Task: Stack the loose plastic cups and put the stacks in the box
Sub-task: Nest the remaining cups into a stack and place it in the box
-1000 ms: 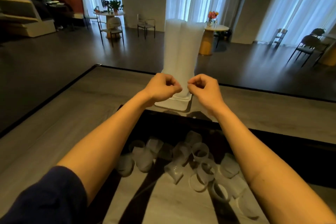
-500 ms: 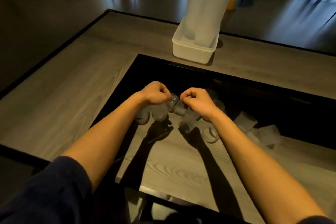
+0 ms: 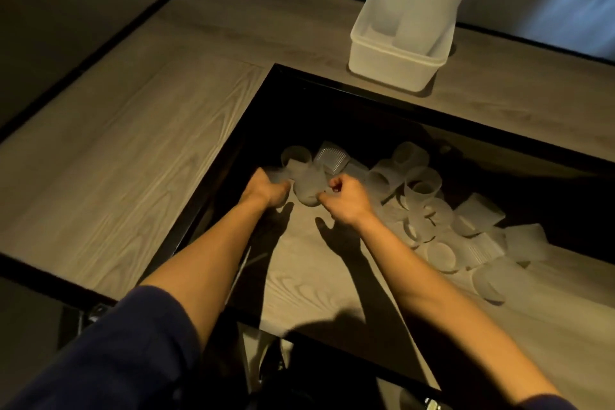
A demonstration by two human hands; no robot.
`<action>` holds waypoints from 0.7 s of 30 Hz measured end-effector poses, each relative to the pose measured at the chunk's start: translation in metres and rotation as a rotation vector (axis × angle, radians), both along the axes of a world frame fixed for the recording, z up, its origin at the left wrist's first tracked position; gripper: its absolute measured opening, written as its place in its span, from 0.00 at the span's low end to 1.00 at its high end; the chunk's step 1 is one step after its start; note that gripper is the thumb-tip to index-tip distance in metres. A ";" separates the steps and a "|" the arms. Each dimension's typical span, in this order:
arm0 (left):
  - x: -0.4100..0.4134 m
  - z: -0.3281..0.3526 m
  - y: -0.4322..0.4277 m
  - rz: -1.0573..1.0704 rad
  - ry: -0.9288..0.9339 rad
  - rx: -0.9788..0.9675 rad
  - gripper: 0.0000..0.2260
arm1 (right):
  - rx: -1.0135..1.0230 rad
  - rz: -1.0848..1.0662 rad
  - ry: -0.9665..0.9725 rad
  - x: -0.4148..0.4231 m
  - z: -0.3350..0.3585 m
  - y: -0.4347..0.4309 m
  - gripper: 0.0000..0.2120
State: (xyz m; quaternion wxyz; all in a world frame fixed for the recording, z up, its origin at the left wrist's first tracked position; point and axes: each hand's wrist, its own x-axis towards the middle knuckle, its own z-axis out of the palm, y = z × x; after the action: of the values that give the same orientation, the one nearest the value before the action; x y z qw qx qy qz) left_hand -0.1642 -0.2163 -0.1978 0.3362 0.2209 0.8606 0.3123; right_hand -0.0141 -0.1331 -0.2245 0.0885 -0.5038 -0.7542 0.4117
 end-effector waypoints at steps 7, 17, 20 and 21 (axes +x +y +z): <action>-0.004 -0.021 0.015 0.070 -0.114 -0.050 0.27 | 0.070 -0.079 -0.096 -0.023 -0.012 0.011 0.30; -0.011 -0.035 0.029 0.080 -0.068 -0.063 0.24 | 0.065 -0.136 -0.143 -0.041 -0.020 0.011 0.31; -0.014 -0.037 0.027 0.074 -0.097 -0.034 0.20 | 0.065 -0.150 -0.108 -0.043 -0.020 0.013 0.30; -0.014 -0.039 0.027 0.091 -0.093 -0.033 0.21 | 0.061 -0.156 -0.103 -0.043 -0.019 0.013 0.30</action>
State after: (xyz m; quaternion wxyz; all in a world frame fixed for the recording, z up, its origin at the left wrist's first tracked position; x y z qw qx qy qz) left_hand -0.1783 -0.1893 -0.2367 0.3649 0.1611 0.8583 0.3228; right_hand -0.0571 -0.1200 -0.2435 0.0969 -0.5786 -0.7284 0.3539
